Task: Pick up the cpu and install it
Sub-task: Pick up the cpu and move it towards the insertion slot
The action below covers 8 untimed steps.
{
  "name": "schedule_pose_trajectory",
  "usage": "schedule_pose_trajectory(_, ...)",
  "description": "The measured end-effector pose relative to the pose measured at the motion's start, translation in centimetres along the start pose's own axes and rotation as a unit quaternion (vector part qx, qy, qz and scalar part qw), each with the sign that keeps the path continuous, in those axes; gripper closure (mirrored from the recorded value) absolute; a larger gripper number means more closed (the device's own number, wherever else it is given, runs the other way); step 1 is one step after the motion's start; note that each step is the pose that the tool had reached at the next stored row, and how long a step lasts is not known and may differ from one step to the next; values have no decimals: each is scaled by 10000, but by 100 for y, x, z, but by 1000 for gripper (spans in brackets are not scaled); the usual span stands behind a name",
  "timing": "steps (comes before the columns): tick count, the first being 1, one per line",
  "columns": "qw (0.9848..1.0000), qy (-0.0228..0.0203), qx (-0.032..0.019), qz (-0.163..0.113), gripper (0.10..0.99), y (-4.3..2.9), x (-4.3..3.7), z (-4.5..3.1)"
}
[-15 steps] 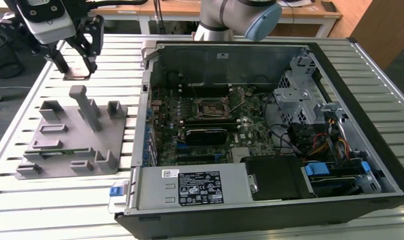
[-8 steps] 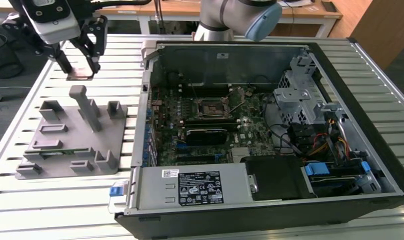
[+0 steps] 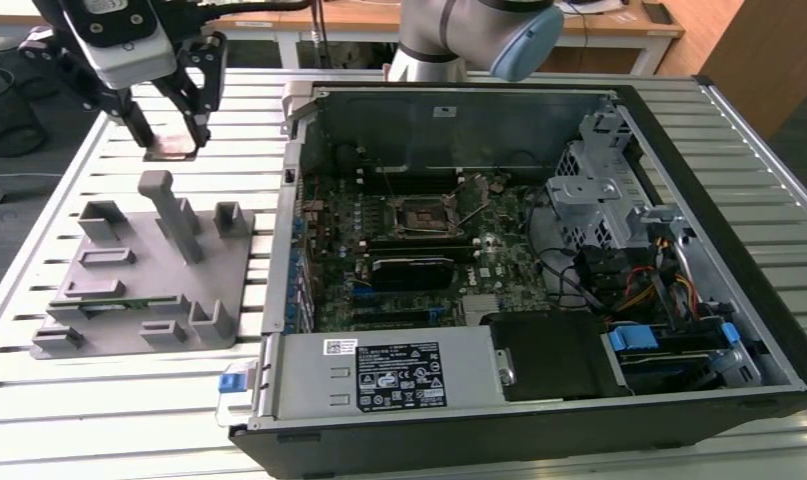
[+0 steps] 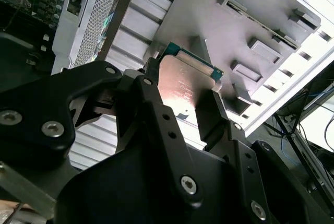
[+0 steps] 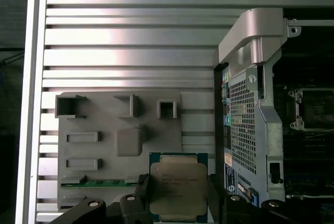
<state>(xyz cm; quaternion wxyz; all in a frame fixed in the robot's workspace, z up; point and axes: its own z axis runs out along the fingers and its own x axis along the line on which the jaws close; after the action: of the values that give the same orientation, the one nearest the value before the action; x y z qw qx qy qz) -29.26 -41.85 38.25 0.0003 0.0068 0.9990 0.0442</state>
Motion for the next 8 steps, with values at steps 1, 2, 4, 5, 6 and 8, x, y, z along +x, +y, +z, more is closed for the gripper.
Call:
schedule_pose_trajectory(1,10000,0,0,0,561,0,-13,1)
schedule_pose_trajectory(2,10000,0,0,0,561,0,-26,1)
schedule_pose_trajectory(4,10000,0,0,0,561,0,-50,2)
schedule_pose_trajectory(5,10000,0,0,0,561,1,-61,3)
schedule_pose_trajectory(6,10000,0,0,0,561,1,-72,3)
schedule_pose_trajectory(8,10000,0,0,0,561,1,-93,4)
